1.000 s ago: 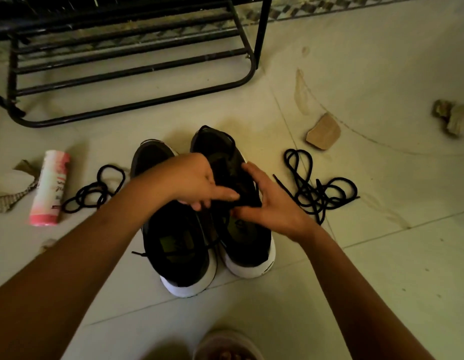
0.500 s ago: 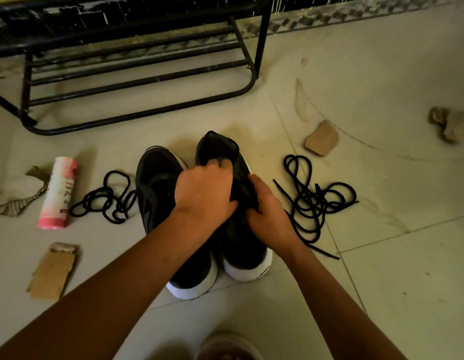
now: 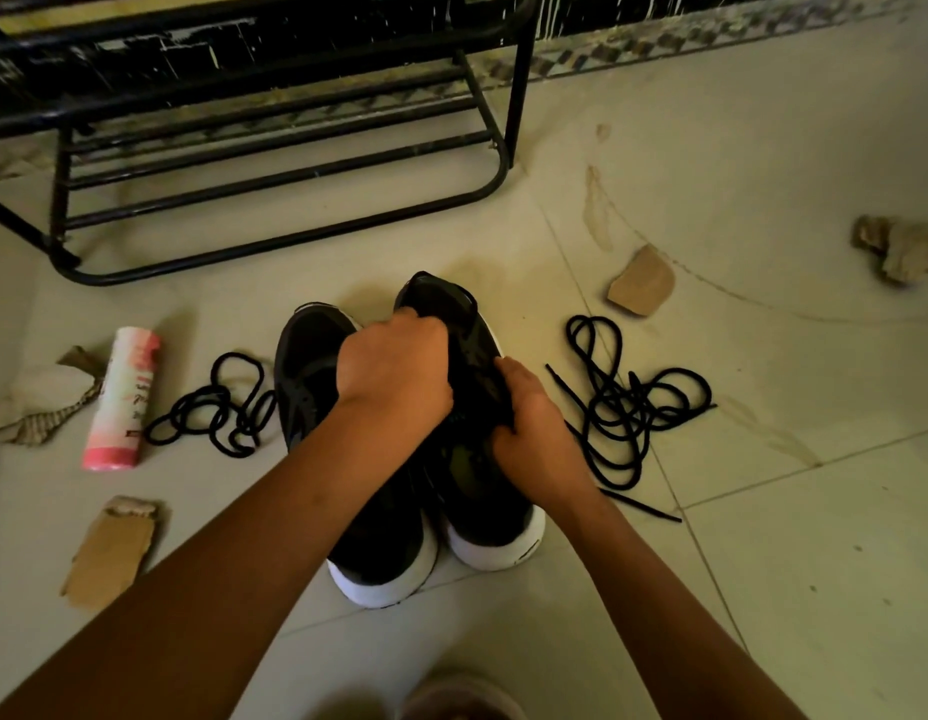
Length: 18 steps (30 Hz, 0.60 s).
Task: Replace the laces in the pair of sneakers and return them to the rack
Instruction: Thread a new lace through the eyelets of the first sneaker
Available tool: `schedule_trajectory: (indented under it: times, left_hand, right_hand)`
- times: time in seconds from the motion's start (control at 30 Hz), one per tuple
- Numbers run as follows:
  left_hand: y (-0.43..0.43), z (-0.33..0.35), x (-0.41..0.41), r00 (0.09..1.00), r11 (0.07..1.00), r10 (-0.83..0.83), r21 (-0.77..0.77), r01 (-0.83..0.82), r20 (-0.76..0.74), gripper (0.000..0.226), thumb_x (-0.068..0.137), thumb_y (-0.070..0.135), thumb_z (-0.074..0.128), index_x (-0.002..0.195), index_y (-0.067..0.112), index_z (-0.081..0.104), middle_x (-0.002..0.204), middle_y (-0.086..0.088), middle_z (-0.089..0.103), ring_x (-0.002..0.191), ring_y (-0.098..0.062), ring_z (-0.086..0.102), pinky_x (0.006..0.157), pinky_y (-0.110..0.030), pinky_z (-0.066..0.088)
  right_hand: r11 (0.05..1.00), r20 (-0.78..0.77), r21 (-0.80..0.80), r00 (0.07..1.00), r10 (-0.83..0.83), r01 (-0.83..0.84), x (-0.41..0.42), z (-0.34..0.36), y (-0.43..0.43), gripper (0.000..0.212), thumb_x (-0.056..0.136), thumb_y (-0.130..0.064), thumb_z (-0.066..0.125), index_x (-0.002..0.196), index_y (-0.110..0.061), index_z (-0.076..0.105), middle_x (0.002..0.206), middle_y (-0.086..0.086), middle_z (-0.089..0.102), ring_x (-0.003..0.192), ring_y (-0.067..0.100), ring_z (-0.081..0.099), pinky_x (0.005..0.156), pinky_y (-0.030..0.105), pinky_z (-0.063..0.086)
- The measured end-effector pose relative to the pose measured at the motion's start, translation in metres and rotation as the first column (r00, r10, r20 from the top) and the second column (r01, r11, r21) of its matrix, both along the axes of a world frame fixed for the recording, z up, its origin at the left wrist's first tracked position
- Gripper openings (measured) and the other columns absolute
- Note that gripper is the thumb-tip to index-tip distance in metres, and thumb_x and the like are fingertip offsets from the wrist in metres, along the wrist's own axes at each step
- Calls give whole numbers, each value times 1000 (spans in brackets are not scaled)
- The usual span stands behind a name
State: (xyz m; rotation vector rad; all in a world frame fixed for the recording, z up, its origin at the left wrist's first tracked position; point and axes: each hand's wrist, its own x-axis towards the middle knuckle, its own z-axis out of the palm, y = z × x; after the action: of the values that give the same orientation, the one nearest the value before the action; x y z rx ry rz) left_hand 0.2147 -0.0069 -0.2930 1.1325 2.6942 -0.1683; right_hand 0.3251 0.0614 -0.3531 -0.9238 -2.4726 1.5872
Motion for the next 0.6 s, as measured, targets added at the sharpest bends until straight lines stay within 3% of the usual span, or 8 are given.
schedule_trajectory:
  times: [0.07,0.17,0.27,0.43,0.53,0.6]
  left_hand:
    - [3,-2,0,999,1000,-4,-4,4,-50,12,85,15,57,97,13,59,96,-6,54,80,-24,54,61,-31,36]
    - [3,-5,-1,999,1000,7,14,-6,-43,16,85,20,59,99,12,59,98,-6,53,80,-24,53,61,-32,37]
    - [5,-9,-6,999,1000,27,13,-28,31,36,86,38,60,114,15,57,118,-9,47,104,-27,51,70,-33,43]
    - [4,-17,-19,950,972,112,166,-165,291,20,85,36,64,99,21,68,126,-8,40,121,-26,36,90,-35,42]
    - [6,-23,-24,856,935,206,162,-315,473,18,85,29,64,99,19,70,129,-11,36,126,-30,33,104,-35,34]
    - [6,-26,-28,768,886,264,168,-432,584,19,85,29,59,87,17,73,129,-11,39,125,-33,36,108,-41,34]
  right_hand:
    - [1000,15,6,1000,-7,7,0,-1,0,64,81,13,42,142,-6,36,142,9,40,131,21,39,107,23,33]
    - [1000,25,10,1000,-14,14,0,0,-1,64,81,13,42,142,-7,36,142,9,40,130,21,39,107,26,33]
    - [1000,33,7,999,-21,21,0,-1,-1,62,82,11,43,141,-6,36,141,11,40,130,22,41,108,33,35]
    - [999,50,-4,998,-31,32,0,-1,-1,62,83,11,43,142,-6,35,142,10,39,129,22,42,107,34,37]
    - [999,56,-1,998,-35,35,0,0,-1,63,82,12,43,142,-7,35,143,10,38,129,22,42,107,30,37]
    - [1000,59,5,998,-30,29,0,1,-1,64,82,12,44,142,-8,35,143,9,37,129,21,41,106,27,35]
